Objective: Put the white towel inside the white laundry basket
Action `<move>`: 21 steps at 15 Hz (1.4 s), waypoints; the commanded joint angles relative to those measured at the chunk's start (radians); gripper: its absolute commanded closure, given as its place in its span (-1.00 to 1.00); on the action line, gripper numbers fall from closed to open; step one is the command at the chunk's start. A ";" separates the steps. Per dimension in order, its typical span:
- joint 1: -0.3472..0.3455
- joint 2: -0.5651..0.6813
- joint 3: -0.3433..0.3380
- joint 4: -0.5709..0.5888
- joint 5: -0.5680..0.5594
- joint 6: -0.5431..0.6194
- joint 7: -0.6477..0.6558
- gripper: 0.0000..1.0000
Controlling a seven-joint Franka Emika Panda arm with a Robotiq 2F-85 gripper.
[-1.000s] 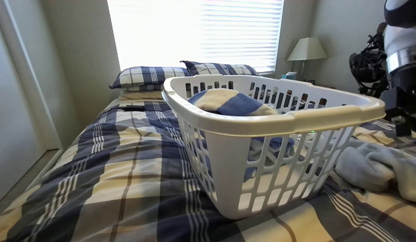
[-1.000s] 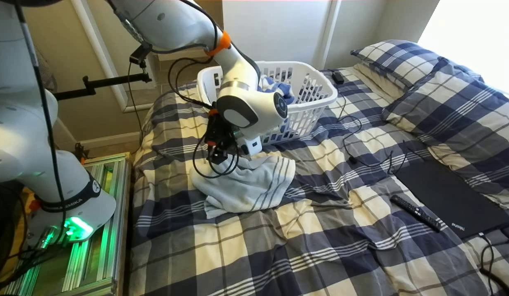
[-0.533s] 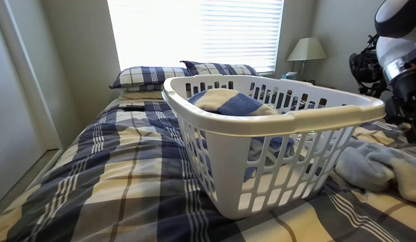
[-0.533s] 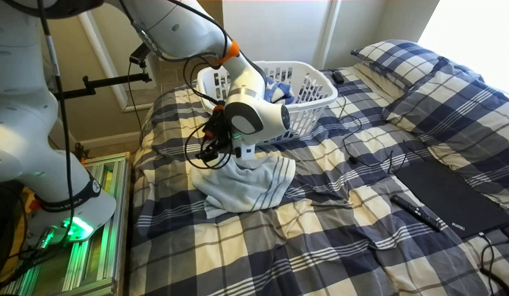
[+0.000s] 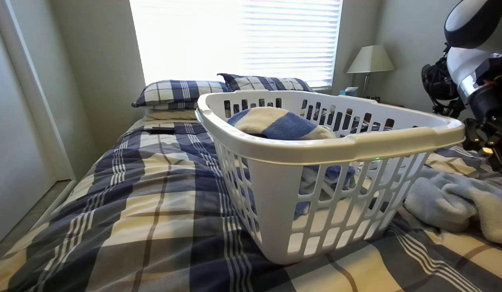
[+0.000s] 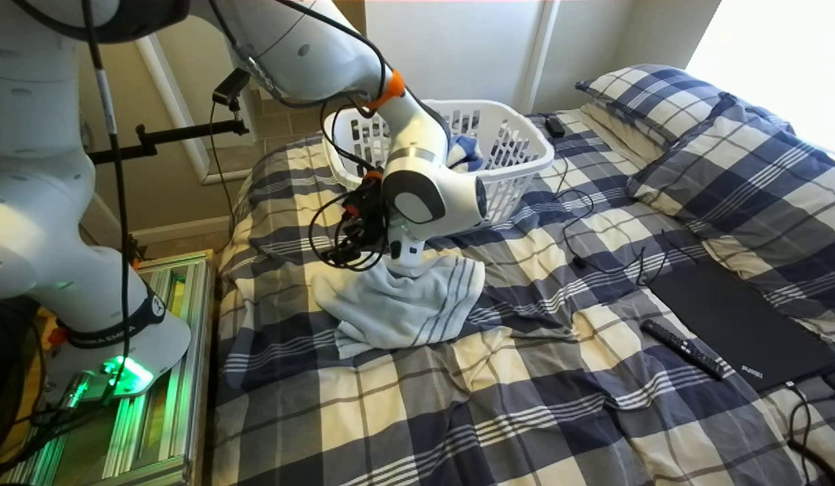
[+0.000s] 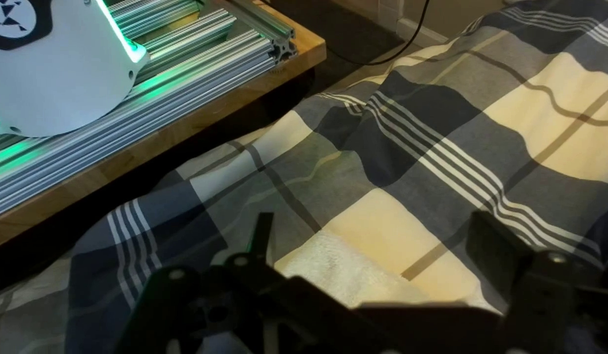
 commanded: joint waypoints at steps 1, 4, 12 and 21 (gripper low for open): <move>0.002 0.005 -0.002 0.005 -0.001 -0.003 0.000 -1.00; 0.002 0.006 -0.002 0.009 -0.003 -0.004 0.001 -1.00; 0.012 0.008 0.002 -0.007 0.003 0.154 -0.038 -1.00; 0.033 0.128 0.062 0.009 0.006 0.508 -0.135 -1.00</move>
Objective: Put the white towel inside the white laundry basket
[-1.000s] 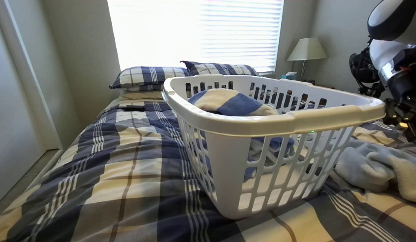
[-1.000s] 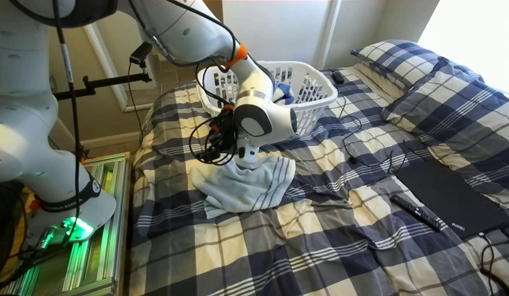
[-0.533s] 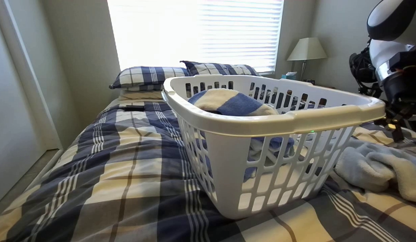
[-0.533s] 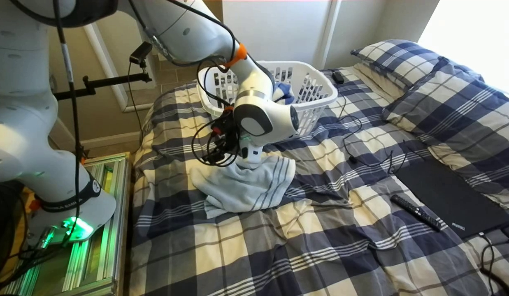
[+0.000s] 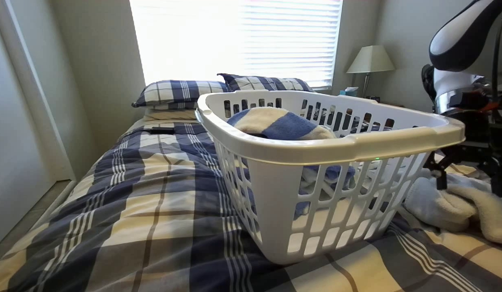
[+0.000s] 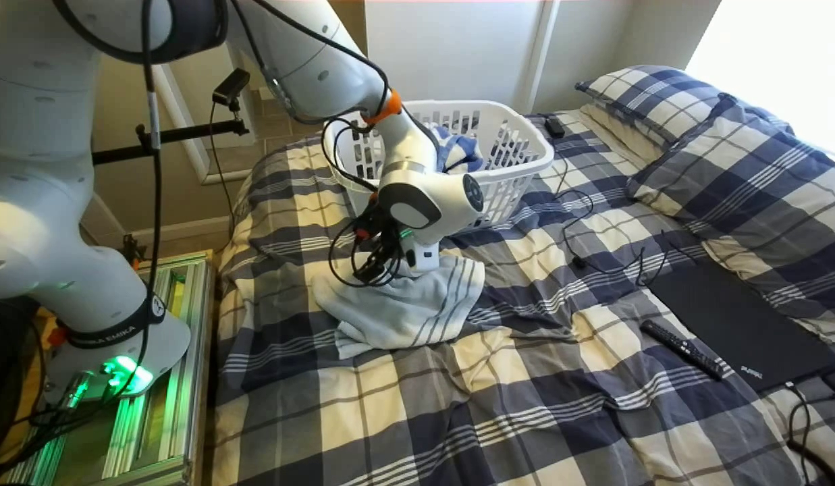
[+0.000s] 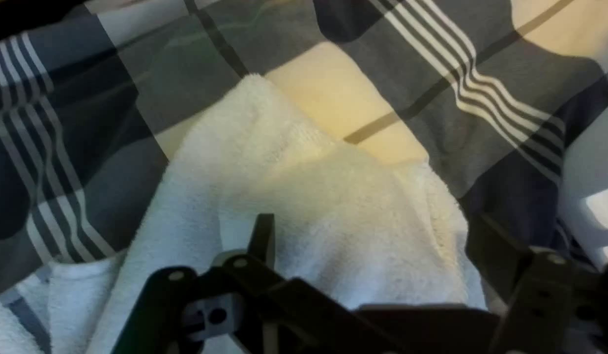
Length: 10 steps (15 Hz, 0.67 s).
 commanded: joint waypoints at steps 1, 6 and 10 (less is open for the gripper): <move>0.016 0.056 0.020 0.001 0.005 0.201 -0.061 -0.98; 0.012 0.080 0.060 -0.042 0.006 0.420 -0.121 -0.17; 0.021 0.023 0.074 -0.151 0.008 0.551 -0.116 0.41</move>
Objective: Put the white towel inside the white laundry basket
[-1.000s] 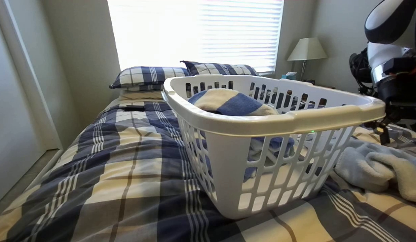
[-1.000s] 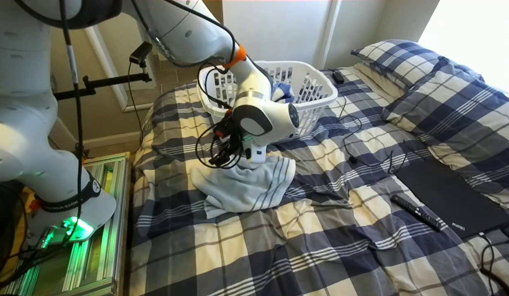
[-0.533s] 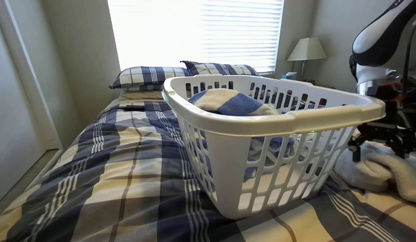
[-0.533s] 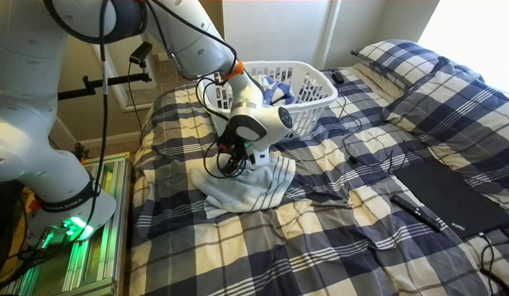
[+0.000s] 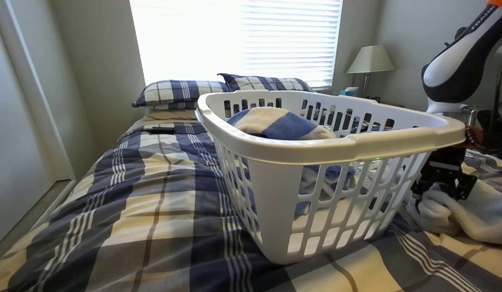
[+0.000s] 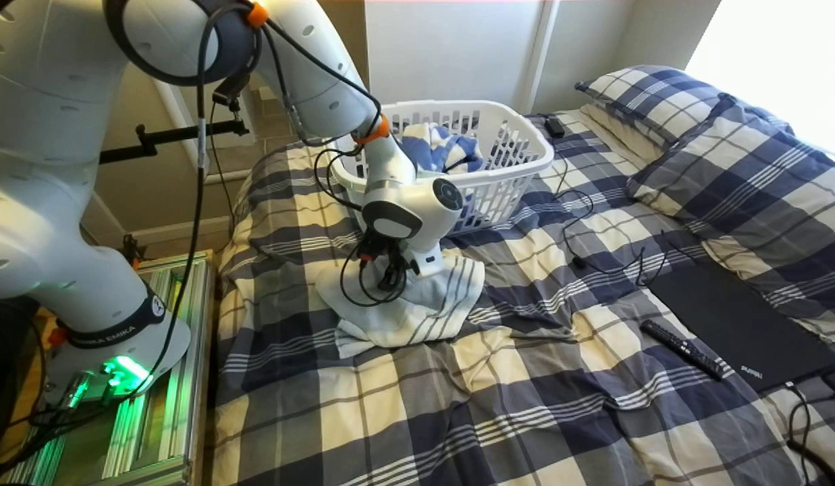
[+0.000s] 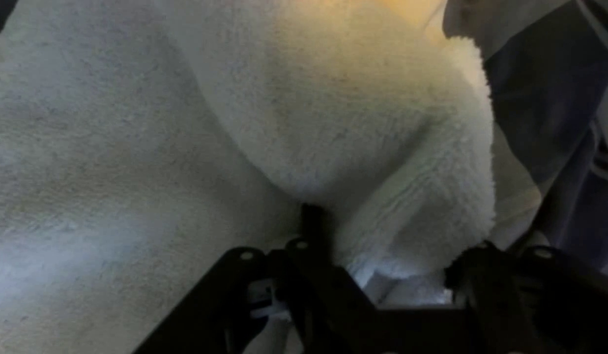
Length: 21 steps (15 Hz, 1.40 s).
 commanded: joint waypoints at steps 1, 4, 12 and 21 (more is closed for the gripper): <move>0.008 -0.084 0.019 -0.140 0.014 0.174 -0.010 0.53; -0.009 -0.172 0.075 -0.266 0.049 0.379 -0.049 0.94; -0.061 -0.428 0.339 -0.563 0.130 0.906 -0.071 0.93; -0.101 -0.493 0.383 -0.576 0.127 0.947 -0.010 0.71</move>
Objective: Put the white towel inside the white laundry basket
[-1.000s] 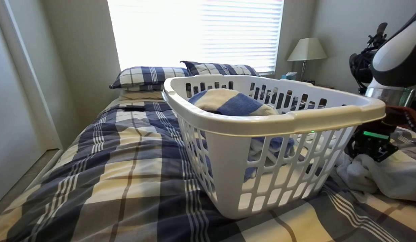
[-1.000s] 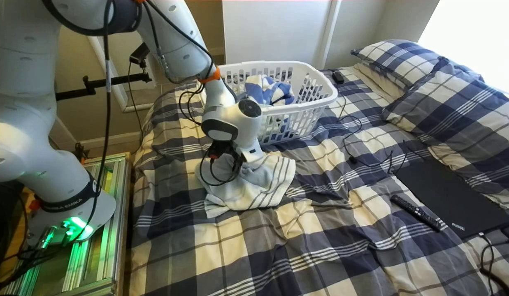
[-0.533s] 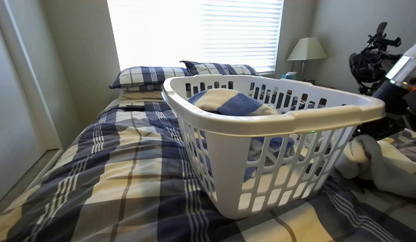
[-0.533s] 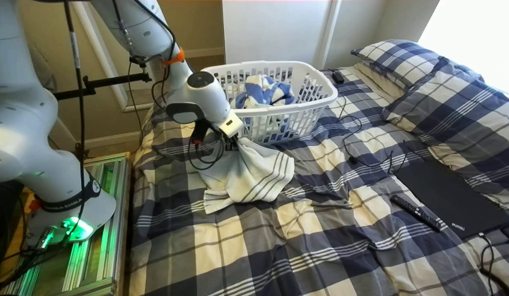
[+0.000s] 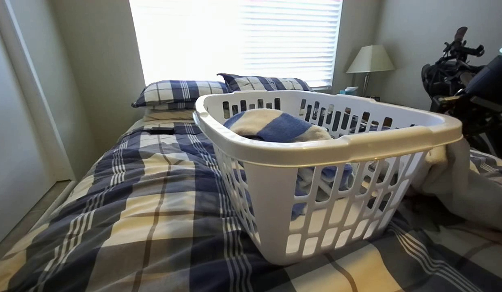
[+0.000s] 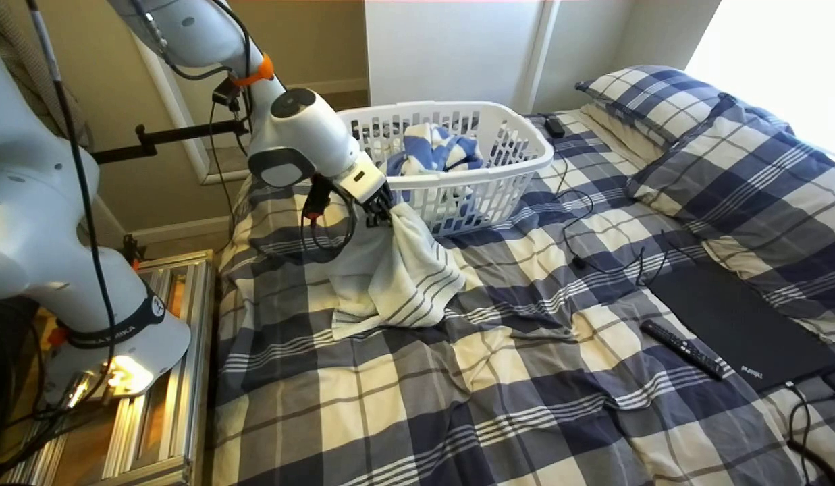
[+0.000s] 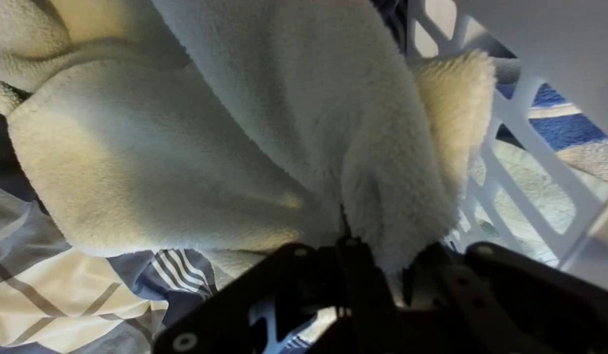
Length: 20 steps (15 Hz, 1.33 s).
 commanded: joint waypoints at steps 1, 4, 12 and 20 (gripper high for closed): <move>-0.003 -0.024 -0.017 -0.008 0.003 0.014 -0.012 0.93; 0.067 -0.135 -0.176 -0.049 -0.075 0.064 0.037 0.93; 0.082 -0.260 -0.059 0.009 0.071 0.136 -0.338 0.93; 0.089 -0.293 0.234 0.162 0.157 0.276 -0.597 0.93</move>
